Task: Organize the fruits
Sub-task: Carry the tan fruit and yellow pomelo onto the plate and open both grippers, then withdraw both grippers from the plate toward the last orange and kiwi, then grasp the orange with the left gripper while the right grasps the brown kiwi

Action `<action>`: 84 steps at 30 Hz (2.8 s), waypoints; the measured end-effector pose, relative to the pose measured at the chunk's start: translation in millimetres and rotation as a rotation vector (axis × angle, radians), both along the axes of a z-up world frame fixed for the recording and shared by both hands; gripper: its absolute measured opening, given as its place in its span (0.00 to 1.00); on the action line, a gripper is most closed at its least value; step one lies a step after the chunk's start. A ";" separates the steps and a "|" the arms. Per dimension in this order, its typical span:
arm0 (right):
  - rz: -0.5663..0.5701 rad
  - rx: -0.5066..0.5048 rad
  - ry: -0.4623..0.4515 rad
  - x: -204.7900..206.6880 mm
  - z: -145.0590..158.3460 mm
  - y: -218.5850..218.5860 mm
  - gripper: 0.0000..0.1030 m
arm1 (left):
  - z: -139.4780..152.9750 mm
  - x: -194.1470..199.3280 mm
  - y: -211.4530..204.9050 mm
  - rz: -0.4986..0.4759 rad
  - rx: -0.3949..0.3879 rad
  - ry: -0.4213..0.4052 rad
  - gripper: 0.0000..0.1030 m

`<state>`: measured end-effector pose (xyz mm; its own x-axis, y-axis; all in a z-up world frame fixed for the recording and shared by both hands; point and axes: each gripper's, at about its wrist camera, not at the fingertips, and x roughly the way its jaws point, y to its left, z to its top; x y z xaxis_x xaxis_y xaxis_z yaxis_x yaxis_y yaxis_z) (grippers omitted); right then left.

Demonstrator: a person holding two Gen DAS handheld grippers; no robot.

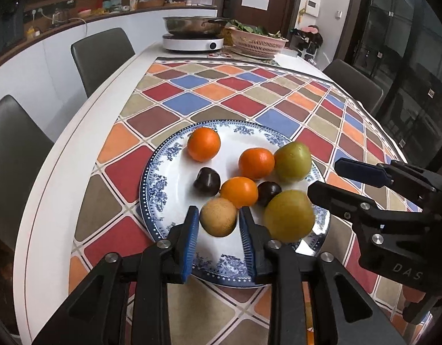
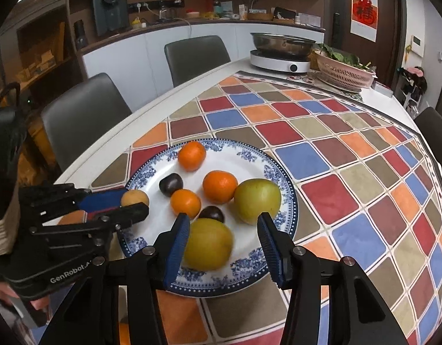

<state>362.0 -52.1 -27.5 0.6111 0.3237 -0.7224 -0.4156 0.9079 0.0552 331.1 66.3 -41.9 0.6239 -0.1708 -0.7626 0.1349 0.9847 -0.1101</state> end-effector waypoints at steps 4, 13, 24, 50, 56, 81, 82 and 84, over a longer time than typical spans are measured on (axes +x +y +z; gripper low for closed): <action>-0.012 0.003 -0.004 -7.0 4.2 -4.4 0.49 | 10.2 -10.8 -2.0 0.013 0.032 -0.027 0.38; -0.022 0.039 -0.024 -35.1 19.7 -18.9 0.49 | 39.4 -50.4 -9.3 0.022 0.074 -0.093 0.44; -0.001 0.068 -0.039 -83.6 28.8 -29.5 0.56 | 49.8 -100.3 -20.0 0.035 0.071 -0.124 0.45; -0.028 0.053 -0.018 -137.8 12.5 -62.3 0.56 | 13.6 -142.0 -60.0 -0.068 0.084 -0.069 0.48; -0.047 0.054 0.018 -139.0 -1.9 -68.2 0.56 | -5.0 -136.1 -65.3 -0.087 0.076 -0.017 0.48; -0.030 0.025 0.093 -130.8 -25.4 -53.4 0.56 | -22.3 -120.9 -50.5 -0.065 0.042 0.016 0.31; -0.025 0.025 0.092 -130.3 -25.2 -51.3 0.56 | -20.8 -122.4 -47.8 -0.054 0.050 0.015 0.31; -0.007 0.020 0.090 -128.8 -24.7 -44.8 0.56 | -17.4 -125.7 -40.0 -0.033 0.051 0.011 0.31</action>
<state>233.2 -96.9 -52.2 0.5460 0.3348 -0.7680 -0.4018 0.9090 0.1106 205.4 26.3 -59.3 0.6103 -0.1515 -0.7776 0.1662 0.9842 -0.0613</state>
